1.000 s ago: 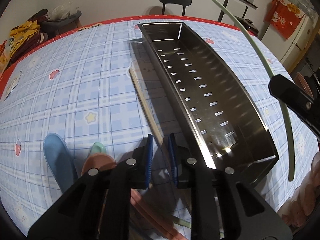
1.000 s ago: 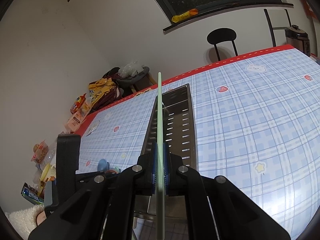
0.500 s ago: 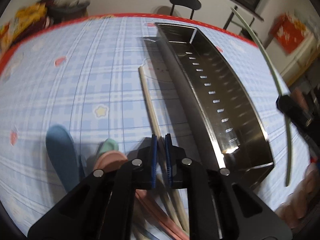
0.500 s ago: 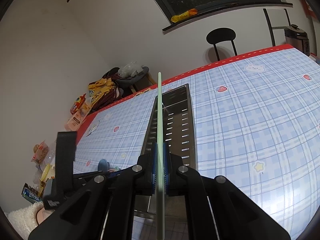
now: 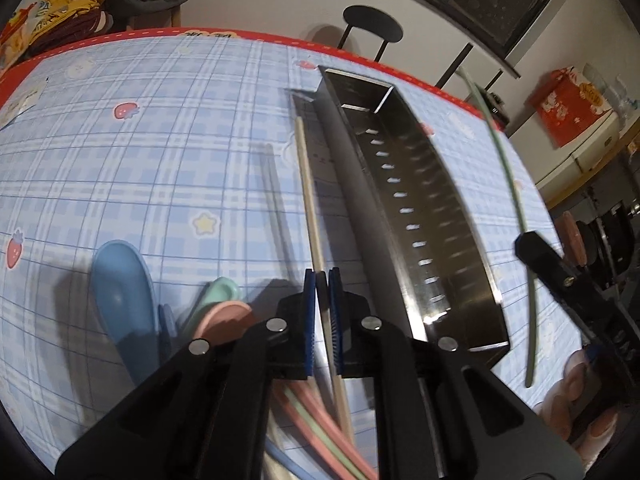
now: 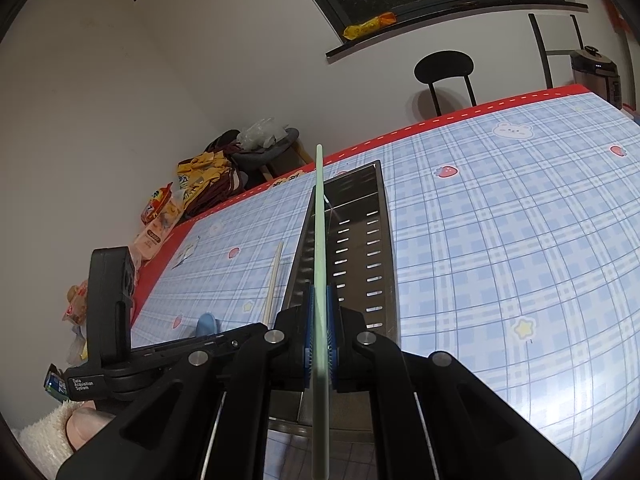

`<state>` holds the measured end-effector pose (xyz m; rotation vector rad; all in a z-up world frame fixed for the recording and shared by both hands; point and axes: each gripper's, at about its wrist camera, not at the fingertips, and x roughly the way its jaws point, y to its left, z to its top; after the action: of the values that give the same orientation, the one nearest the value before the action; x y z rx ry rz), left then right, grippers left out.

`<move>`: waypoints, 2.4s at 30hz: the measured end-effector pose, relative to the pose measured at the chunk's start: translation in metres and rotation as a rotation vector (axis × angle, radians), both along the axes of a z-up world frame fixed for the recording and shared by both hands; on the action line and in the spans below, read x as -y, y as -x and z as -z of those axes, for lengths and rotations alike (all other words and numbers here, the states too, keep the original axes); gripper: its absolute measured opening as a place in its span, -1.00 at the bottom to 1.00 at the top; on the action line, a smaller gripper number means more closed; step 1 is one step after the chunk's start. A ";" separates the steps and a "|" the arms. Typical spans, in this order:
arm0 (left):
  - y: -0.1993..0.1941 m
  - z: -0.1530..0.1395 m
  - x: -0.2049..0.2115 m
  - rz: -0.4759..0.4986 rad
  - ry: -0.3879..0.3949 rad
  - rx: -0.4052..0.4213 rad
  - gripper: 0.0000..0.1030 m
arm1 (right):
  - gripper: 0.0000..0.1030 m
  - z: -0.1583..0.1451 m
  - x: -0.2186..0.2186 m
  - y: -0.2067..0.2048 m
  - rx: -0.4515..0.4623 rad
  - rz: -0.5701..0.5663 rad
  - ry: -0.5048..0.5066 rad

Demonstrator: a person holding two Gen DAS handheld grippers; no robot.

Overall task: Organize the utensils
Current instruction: 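Lower the beige chopstick into the tray with the left tool while the right lowers the green one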

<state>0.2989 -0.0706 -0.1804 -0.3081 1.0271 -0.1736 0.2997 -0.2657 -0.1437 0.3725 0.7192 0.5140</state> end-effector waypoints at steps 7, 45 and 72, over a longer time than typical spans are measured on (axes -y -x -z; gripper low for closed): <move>0.008 -0.022 -0.012 -0.019 0.090 0.054 -0.81 | -0.87 0.000 0.000 0.000 -0.001 -0.002 -0.004; -0.008 0.014 0.010 0.044 -0.033 -0.026 -0.89 | -0.87 0.000 0.000 0.000 -0.006 -0.005 -0.007; -0.012 0.016 0.039 0.146 0.022 -0.026 -0.55 | -0.87 -0.001 0.006 0.003 -0.007 0.010 -0.019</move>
<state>0.3110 -0.1100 -0.1969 -0.2554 1.0744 -0.3135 0.2967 -0.2715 -0.1428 0.3956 0.7193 0.5104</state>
